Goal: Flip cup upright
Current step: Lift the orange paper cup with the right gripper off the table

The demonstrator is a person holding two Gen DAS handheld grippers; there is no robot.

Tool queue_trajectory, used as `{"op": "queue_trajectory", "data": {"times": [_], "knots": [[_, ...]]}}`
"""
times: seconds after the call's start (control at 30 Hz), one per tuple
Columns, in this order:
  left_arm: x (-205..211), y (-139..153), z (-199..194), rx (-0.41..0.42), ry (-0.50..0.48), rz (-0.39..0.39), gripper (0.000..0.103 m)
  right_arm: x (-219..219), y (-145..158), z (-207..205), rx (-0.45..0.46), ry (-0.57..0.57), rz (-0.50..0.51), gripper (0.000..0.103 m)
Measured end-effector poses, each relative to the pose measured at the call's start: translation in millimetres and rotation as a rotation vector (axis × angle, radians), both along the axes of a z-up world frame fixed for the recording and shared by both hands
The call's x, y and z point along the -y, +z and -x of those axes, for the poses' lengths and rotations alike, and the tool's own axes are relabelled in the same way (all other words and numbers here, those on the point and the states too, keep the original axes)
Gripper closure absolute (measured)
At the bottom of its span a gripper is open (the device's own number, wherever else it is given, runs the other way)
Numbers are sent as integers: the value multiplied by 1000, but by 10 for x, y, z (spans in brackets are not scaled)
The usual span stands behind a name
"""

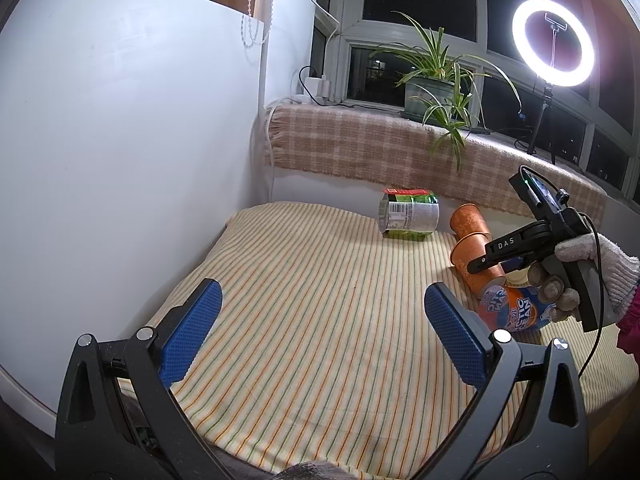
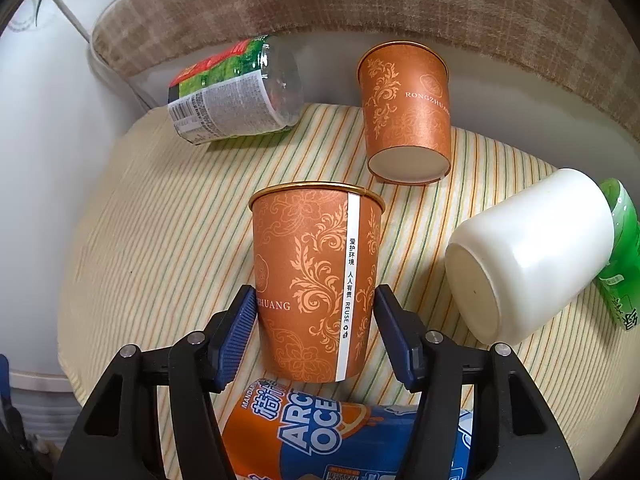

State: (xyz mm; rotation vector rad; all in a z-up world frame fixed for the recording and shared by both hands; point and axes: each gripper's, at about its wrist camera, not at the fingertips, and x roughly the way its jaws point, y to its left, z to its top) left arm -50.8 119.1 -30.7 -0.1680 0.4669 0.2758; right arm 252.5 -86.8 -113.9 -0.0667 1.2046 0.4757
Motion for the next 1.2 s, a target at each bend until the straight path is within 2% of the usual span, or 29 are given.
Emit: {"op": "queue_trajectory", "data": {"times": [0.17, 0.33, 0.5, 0.7, 0.9, 1.03, 1.2], "knots": [[-6, 14, 15, 1, -2, -5, 0, 73, 125, 77, 59, -11, -26, 44], [24, 55, 28, 8, -9, -9, 0, 213, 457, 182, 139, -30, -104, 44], [125, 67, 15, 9, -33, -10, 0, 478, 815, 464, 222, -42, -177, 44], [267, 81, -24, 11, -73, -8, 0, 910, 1005, 866, 276, -76, -213, 44], [462, 89, -64, 14, -122, -6, 0, 1275, 917, 1318, 297, -114, -216, 44], [610, 89, -117, 7, -161, -7, 0, 1538, 750, 1600, 261, -154, -228, 44], [796, 87, -150, -2, -206, -8, 0, 1742, 444, 1748, 192, -202, -220, 44]]}}
